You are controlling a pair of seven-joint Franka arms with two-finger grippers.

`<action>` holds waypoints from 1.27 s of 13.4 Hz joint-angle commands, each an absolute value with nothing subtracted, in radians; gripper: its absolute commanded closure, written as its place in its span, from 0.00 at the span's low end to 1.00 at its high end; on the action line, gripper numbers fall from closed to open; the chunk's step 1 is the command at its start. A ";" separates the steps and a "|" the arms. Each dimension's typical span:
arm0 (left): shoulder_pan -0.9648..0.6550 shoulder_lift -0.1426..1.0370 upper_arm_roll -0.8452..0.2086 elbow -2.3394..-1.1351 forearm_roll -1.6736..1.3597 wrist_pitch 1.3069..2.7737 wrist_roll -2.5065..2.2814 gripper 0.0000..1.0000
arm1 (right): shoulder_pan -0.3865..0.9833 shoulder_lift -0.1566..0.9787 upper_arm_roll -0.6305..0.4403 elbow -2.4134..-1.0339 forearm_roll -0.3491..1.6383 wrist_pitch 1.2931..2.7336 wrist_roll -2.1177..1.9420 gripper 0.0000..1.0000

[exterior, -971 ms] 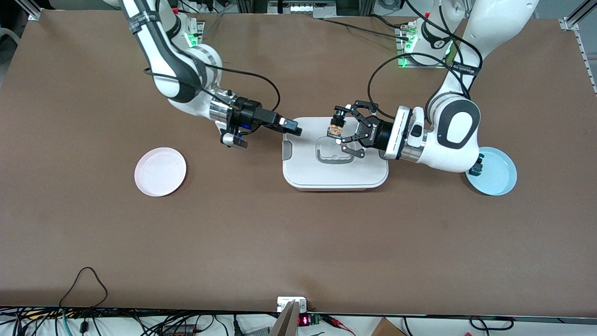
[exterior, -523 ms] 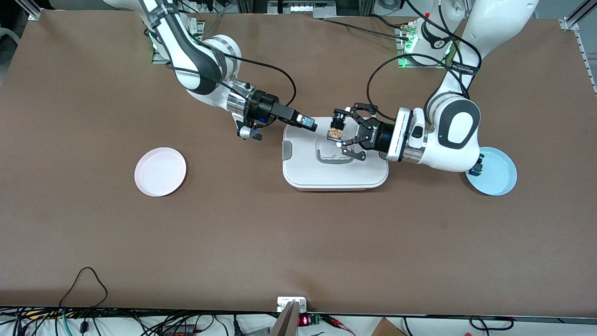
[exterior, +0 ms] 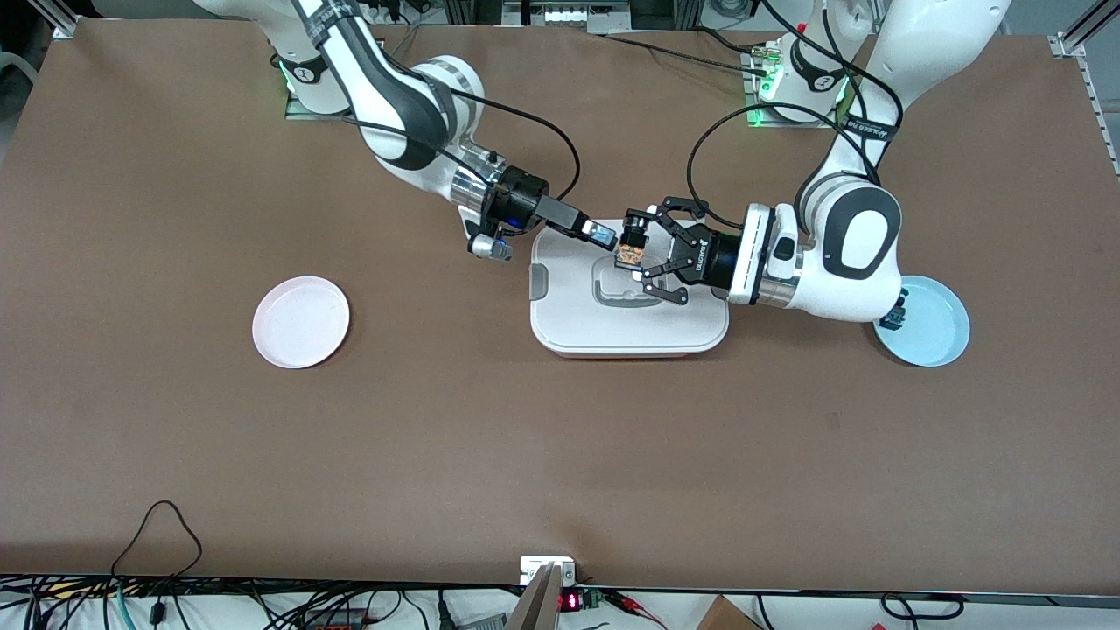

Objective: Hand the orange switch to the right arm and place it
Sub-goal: 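Close the right gripper on the orange switch beside the left gripper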

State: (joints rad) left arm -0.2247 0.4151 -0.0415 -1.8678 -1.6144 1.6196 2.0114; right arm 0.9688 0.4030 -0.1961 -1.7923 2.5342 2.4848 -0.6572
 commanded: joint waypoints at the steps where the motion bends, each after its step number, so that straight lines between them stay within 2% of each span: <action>1: -0.235 0.407 -0.040 -1.885 -1.652 1.632 2.048 1.00 | 0.991 0.449 -0.207 -1.721 2.595 2.522 -0.660 0.08; 4: -0.241 0.407 -0.040 -1.885 -1.652 1.632 2.048 1.00 | 0.991 0.449 -0.207 -1.720 2.594 2.522 -0.661 0.26; 8: -0.244 0.407 -0.040 -1.885 -1.654 1.638 2.048 1.00 | 0.994 0.451 -0.209 -1.720 2.594 2.522 -0.676 0.65; 12: -0.249 0.405 -0.040 -1.885 -1.654 1.646 2.046 1.00 | 0.991 0.451 -0.209 -1.721 2.586 2.523 -0.676 0.97; 14: -0.249 0.405 -0.040 -1.887 -1.654 1.646 2.045 1.00 | 0.989 0.449 -0.209 -1.721 2.585 2.523 -0.676 0.99; 15: -0.249 0.405 -0.040 -1.887 -1.654 1.646 2.042 0.91 | 0.988 0.449 -0.209 -1.721 2.585 2.523 -0.676 0.99; 16: -0.247 0.405 -0.040 -1.887 -1.654 1.644 2.039 0.42 | 0.985 0.449 -0.209 -1.720 2.583 2.522 -0.678 1.00; 17: -0.244 0.402 -0.038 -1.887 -1.654 1.644 2.043 0.00 | 0.982 0.448 -0.209 -1.720 2.583 2.522 -0.678 1.00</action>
State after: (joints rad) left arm -0.2347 0.4150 -0.0425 -1.8690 -1.6188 1.6323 2.0073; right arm 0.9778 0.4435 -0.1981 -1.7437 2.5341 2.5081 -0.6678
